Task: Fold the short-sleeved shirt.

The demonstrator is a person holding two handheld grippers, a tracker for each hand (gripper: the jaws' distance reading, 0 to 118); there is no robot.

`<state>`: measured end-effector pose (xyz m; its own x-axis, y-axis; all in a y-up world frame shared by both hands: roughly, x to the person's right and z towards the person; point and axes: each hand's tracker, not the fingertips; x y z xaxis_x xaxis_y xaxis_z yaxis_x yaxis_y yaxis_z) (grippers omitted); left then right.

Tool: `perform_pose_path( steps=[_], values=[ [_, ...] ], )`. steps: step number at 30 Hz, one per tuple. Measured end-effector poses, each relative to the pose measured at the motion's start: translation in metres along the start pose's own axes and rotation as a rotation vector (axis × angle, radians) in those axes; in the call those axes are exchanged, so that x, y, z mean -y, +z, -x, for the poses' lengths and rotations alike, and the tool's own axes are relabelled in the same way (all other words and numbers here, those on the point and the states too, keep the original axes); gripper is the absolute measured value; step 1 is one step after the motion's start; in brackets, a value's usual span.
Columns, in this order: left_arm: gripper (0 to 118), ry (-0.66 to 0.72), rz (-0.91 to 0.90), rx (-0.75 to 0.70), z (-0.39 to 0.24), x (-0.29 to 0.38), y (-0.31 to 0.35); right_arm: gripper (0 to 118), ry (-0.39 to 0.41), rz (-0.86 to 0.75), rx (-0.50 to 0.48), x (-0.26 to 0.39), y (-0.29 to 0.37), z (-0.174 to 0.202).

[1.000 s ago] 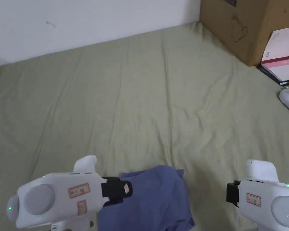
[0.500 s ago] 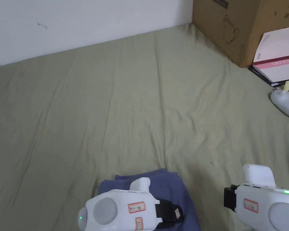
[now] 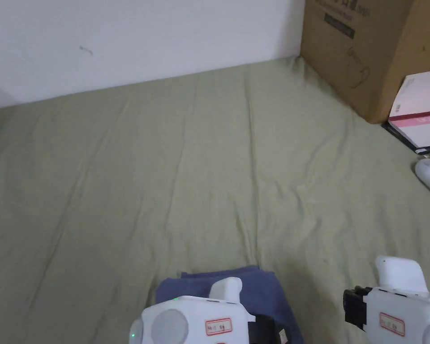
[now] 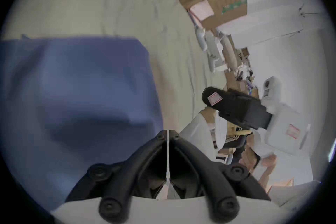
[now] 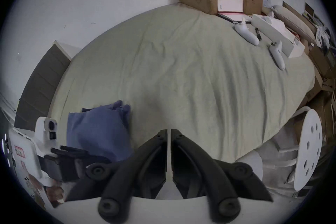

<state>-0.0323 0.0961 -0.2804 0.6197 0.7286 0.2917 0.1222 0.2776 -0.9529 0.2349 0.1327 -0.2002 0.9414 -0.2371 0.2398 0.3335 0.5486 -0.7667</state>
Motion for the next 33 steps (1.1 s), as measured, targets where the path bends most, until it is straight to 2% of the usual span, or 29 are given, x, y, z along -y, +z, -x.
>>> perform_pose_path(
  steps=[5, 10, 12, 15, 16, 17, 19, 20, 25, 31, 33],
  values=[
    [1, 0.099, -0.201, -0.029, 0.048, 0.012, 0.091, 4, 0.133, 0.008, -0.091, -0.003, -0.006, 0.053],
    [1, 0.239, -0.269, -0.127, 0.106, 0.040, 0.141, 4, 0.282, 0.077, -0.155, 0.007, -0.029, 0.115],
    [1, 0.265, -0.283, -0.112, 0.120, 0.053, 0.152, 4, 0.290, 0.141, -0.185, 0.014, -0.048, 0.131],
    [2, 0.314, -0.330, -0.089, 0.137, 0.067, 0.161, 4, 0.309, 0.177, -0.121, 0.023, -0.077, 0.140],
    [6, 0.343, -0.350, -0.071, 0.143, 0.069, 0.163, 4, 0.331, 0.177, -0.106, 0.022, -0.081, 0.141],
    [19, 0.373, -0.362, -0.049, 0.149, 0.070, 0.165, 4, 0.327, 0.175, -0.108, 0.020, -0.081, 0.141],
    [70, 0.438, -0.361, -0.013, 0.160, 0.068, 0.163, 4, 0.304, 0.194, -0.115, 0.012, -0.080, 0.140],
    [88, 0.466, -0.338, 0.001, 0.166, 0.066, 0.160, 4, 0.290, 0.198, -0.118, 0.010, -0.080, 0.140],
    [89, 0.425, -0.327, 0.094, 0.168, 0.045, 0.137, 4, 0.272, 0.194, -0.112, 0.012, -0.080, 0.140],
    [89, 0.392, -0.199, 0.111, 0.171, 0.009, 0.089, 4, 0.349, 0.180, -0.068, 0.016, -0.079, 0.149],
    [89, 0.376, -0.201, 0.216, 0.174, 0.006, 0.076, 4, 0.348, 0.182, -0.067, 0.016, -0.079, 0.149]
  ],
)
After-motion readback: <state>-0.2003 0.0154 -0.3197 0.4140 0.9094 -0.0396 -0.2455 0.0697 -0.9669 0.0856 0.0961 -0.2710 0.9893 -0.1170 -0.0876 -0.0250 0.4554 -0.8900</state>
